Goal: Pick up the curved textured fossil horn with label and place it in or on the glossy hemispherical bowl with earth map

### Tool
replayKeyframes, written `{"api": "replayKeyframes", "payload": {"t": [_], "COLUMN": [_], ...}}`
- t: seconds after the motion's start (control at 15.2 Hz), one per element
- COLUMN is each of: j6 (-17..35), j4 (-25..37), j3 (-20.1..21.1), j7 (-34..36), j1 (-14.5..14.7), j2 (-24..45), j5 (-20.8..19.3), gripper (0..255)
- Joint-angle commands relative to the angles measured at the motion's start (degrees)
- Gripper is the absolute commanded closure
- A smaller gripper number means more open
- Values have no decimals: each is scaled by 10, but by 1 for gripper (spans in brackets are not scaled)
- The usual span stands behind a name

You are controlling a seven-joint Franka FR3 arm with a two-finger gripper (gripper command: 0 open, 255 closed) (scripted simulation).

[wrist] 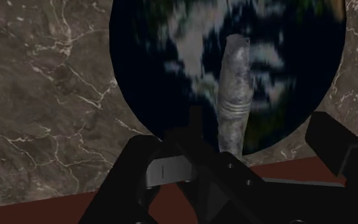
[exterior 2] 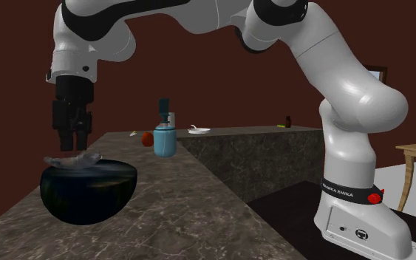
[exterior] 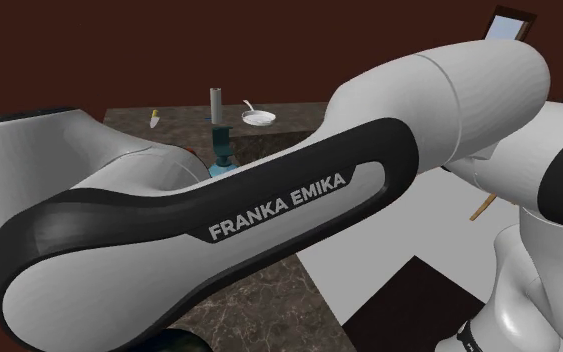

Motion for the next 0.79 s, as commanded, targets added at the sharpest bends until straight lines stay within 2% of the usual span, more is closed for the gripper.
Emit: {"api": "replayKeyframes", "payload": {"t": [0.0, 0.2, 0.46, 0.73], "j6": [0, 0, -70, -70], "j4": [0, 0, 64, 64], "j3": [0, 0, 0, 0], "j7": [0, 0, 1, 1], "j1": [0, 0, -4, -4], "j2": [0, 0, -5, -5], "j5": [0, 0, 0, 0], "gripper": [0, 0, 0, 0]}}
